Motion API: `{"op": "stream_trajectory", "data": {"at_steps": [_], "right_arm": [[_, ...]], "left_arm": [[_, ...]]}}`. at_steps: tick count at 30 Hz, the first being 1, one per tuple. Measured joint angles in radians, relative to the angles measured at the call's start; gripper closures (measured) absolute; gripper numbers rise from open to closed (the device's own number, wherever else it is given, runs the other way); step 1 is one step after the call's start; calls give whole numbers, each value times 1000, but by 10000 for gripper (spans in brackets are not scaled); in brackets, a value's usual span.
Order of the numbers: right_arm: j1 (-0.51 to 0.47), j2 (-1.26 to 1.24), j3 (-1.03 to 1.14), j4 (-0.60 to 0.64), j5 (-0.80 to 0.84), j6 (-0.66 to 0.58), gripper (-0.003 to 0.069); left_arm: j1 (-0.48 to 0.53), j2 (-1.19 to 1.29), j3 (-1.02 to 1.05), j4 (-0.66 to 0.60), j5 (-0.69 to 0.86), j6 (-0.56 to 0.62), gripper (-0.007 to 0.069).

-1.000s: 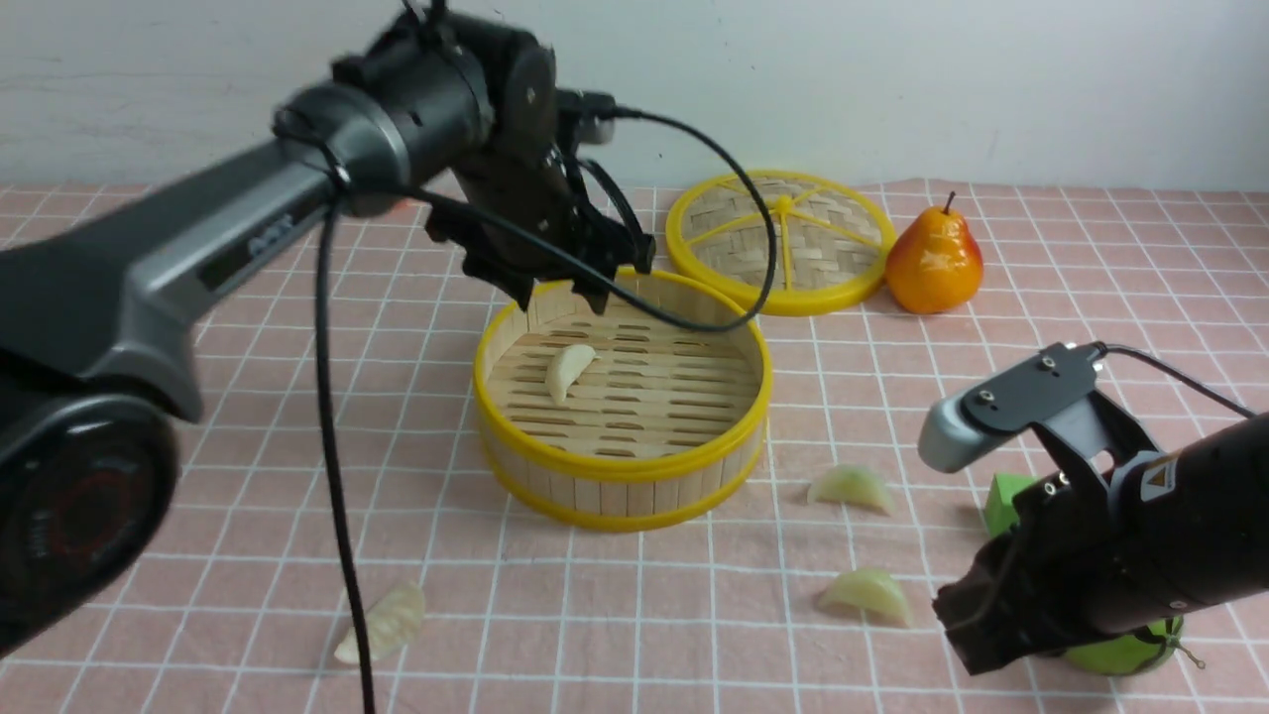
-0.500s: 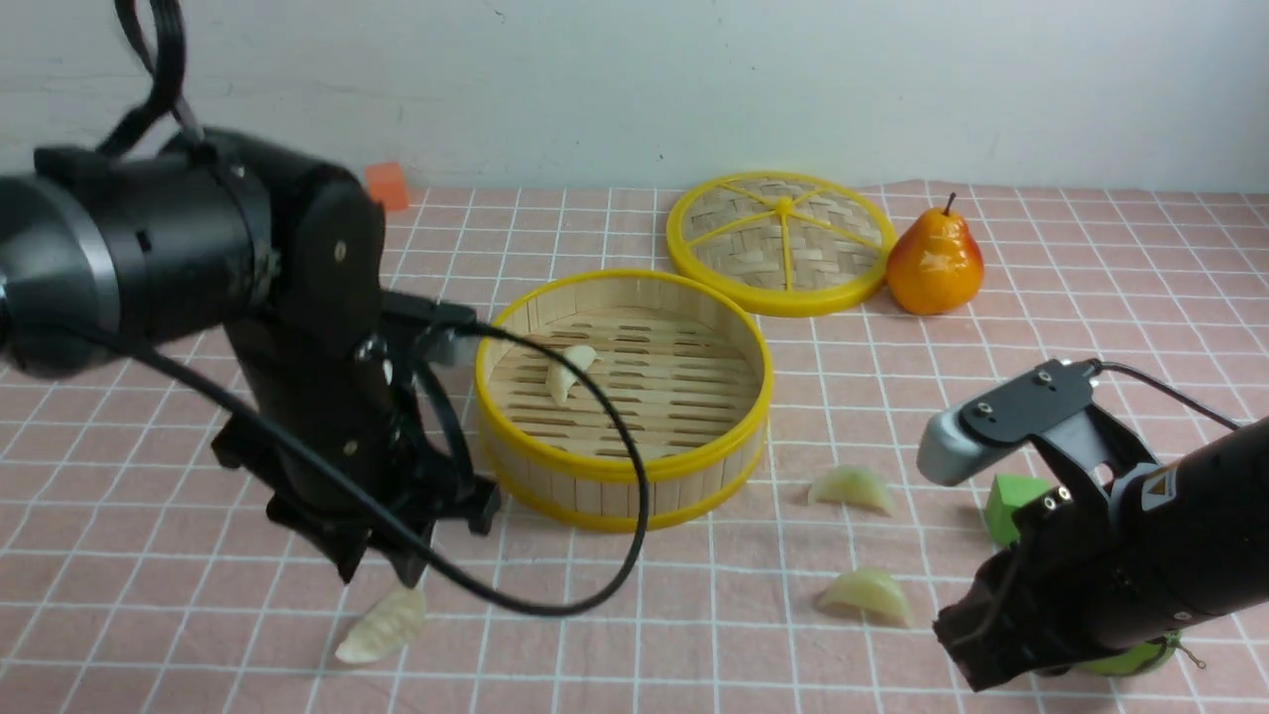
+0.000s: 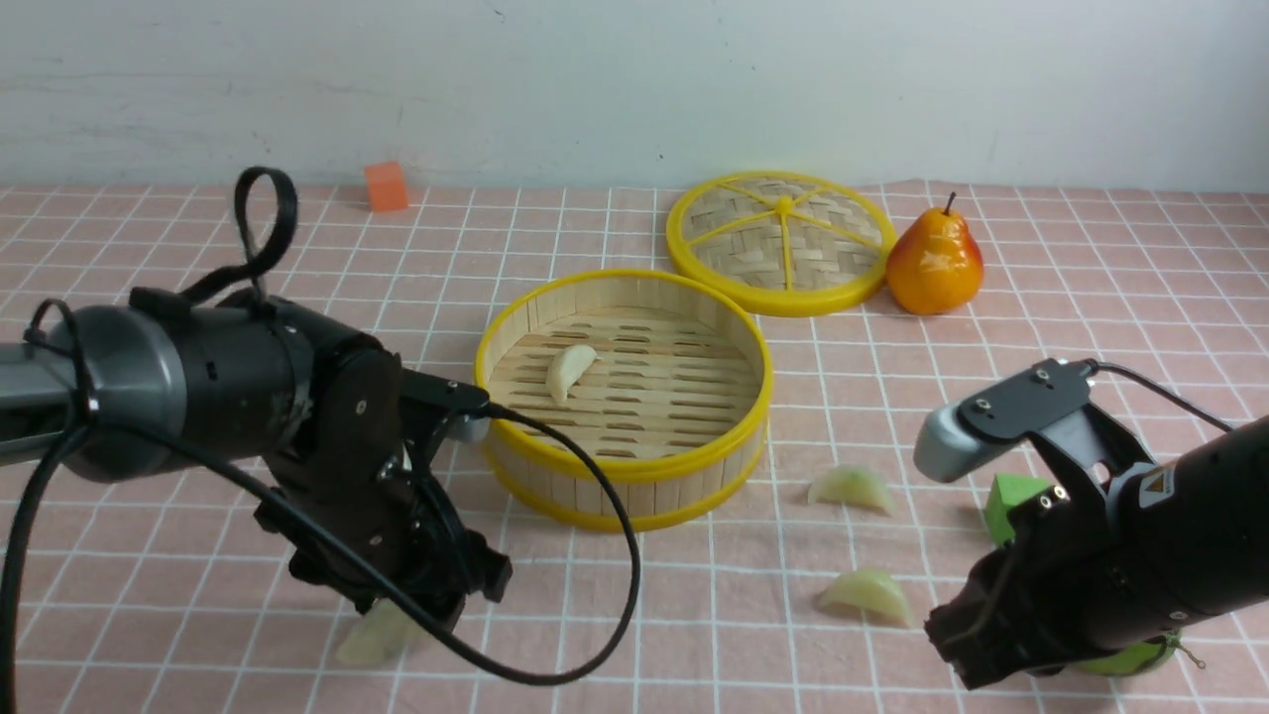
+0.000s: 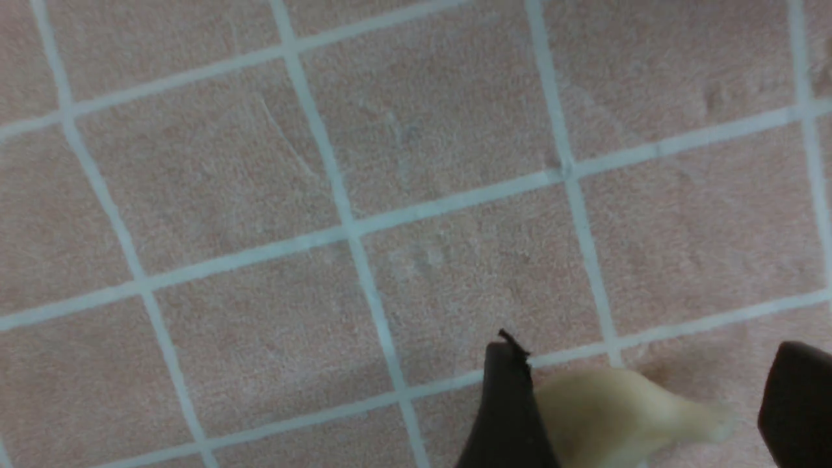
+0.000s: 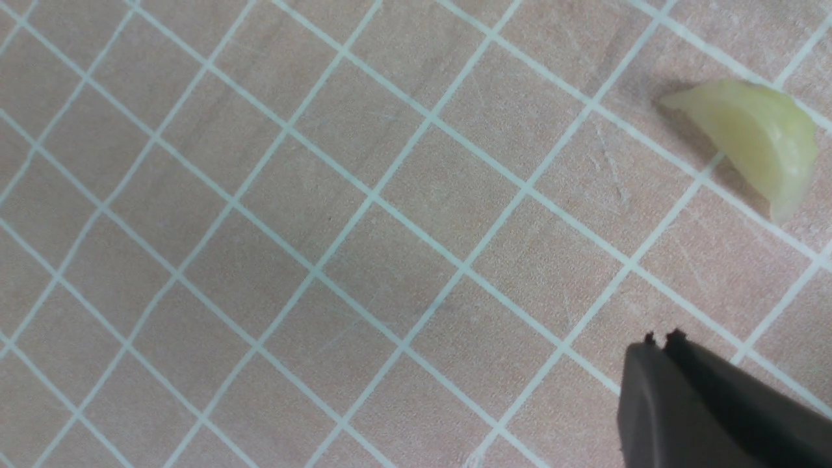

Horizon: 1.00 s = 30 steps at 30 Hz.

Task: Put the dumplings into the steamer on the table with the pink tablecloth.
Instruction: 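Reach for and grasp a dumpling on the table with the left gripper, then place the dumpling into the bamboo steamer basket with the left gripper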

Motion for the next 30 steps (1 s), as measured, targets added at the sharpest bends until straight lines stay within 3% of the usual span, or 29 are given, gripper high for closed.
{"op": "stream_trajectory", "data": {"at_steps": [4,6,9,17,22,30], "right_arm": [[0,0,0,0,0,-1,645],[0,0,0,1,0,-1,645],[0,0,0,1,-1,-1,642],[0,0,0,31,-34,-1,638],[0,0,0,43,-48,-2,637],[0,0,0,44,-50,-15,630]], "left_arm": [[0,28,-1,7,0,0,183],[-1,29,-1,5,0,-6,241],[-1,13,-9,8,23,-43,389],[-1,-98,-225,-78,124,-24,377],[-1,-86,-384,-123,57,58,377],[-11,189,-526,-100,-16,125,377]]}}
